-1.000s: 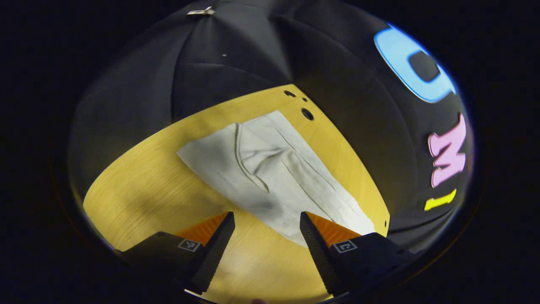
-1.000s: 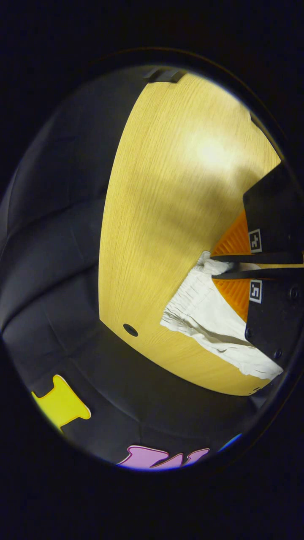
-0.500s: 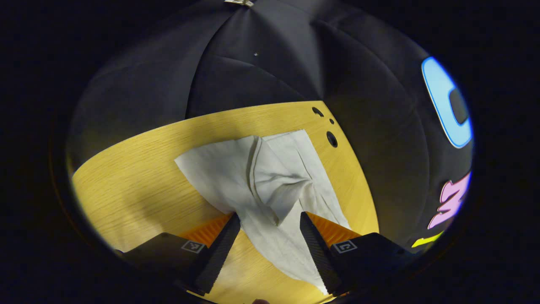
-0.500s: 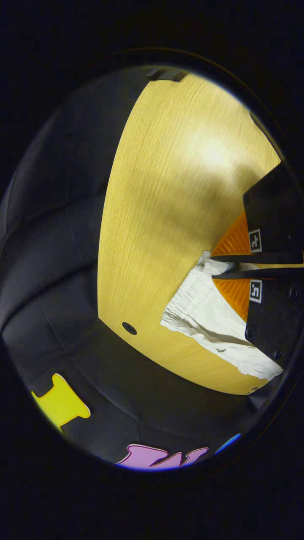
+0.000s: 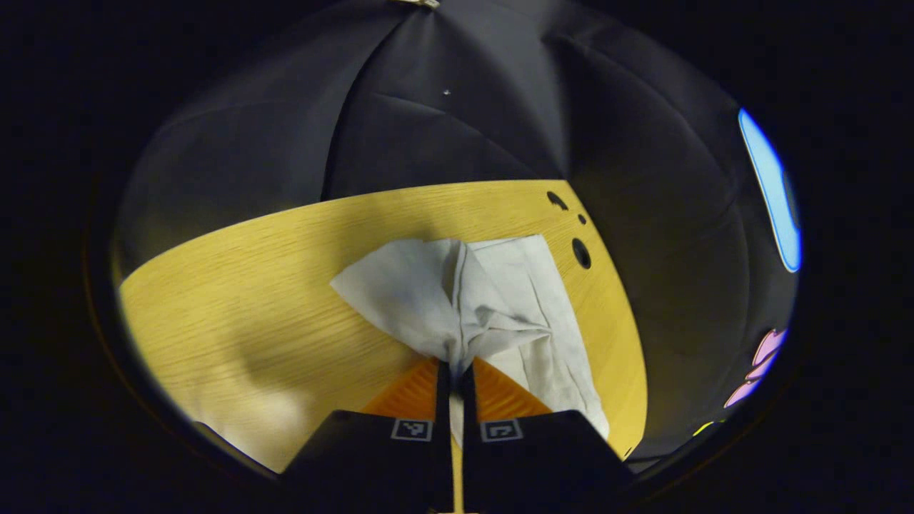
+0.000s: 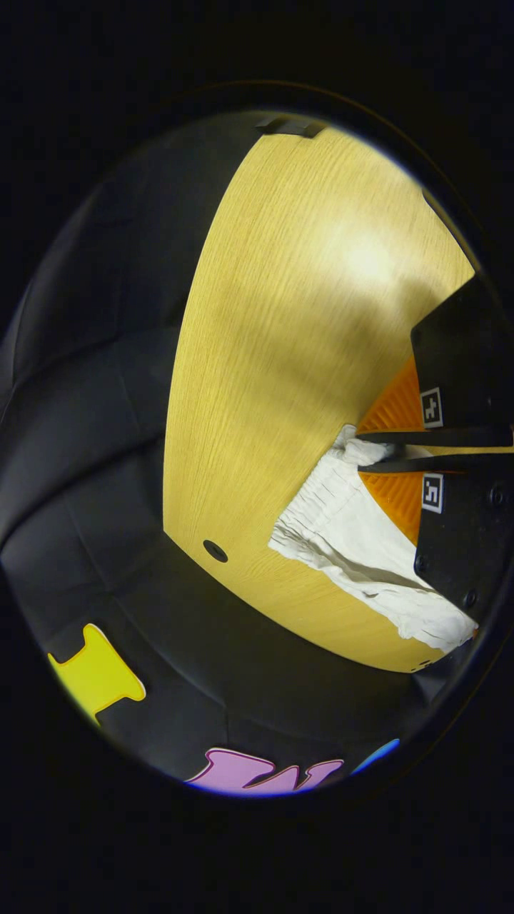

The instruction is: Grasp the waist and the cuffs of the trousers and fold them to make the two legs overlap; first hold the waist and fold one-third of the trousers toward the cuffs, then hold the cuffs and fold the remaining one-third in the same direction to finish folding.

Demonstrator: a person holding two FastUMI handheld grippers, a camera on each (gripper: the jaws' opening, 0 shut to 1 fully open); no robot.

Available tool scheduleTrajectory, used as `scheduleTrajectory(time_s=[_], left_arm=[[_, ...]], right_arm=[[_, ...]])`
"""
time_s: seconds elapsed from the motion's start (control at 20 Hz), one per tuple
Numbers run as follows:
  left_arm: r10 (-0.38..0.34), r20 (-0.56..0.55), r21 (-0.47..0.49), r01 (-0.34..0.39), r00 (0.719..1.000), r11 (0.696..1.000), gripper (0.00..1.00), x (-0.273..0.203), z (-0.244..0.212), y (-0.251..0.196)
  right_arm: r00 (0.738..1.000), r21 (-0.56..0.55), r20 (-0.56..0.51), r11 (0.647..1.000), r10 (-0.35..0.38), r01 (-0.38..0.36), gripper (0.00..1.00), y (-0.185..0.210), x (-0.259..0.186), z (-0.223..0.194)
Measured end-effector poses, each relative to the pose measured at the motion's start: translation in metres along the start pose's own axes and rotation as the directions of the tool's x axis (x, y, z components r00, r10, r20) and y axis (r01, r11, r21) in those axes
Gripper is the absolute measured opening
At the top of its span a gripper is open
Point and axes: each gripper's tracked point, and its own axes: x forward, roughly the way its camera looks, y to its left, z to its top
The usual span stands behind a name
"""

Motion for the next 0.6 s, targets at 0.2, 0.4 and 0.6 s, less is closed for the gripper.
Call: scheduleTrajectory(time_s=[0.2,0.4,0.6], left_arm=[[-0.038,0.027,0.006,0.038,0.999,0.999,0.07,0.01,-0.006,-0.002],[-0.053,-0.001,-0.001,0.053,0.999,0.999,0.07,0.015,-0.011,-0.003],[-0.056,-0.038,0.053,0.058,0.998,0.997,0.06,0.018,-0.016,-0.003]], right_arm=[[0.99,-0.016,0.082,0.993,0.114,-0.113,0.08,0.009,-0.02,0.021],[0.964,-0.042,0.15,0.976,0.218,-0.215,0.08,0.016,-0.05,0.034],[0.928,-0.103,0.174,0.944,0.328,-0.314,0.08,0.02,-0.077,0.046]])
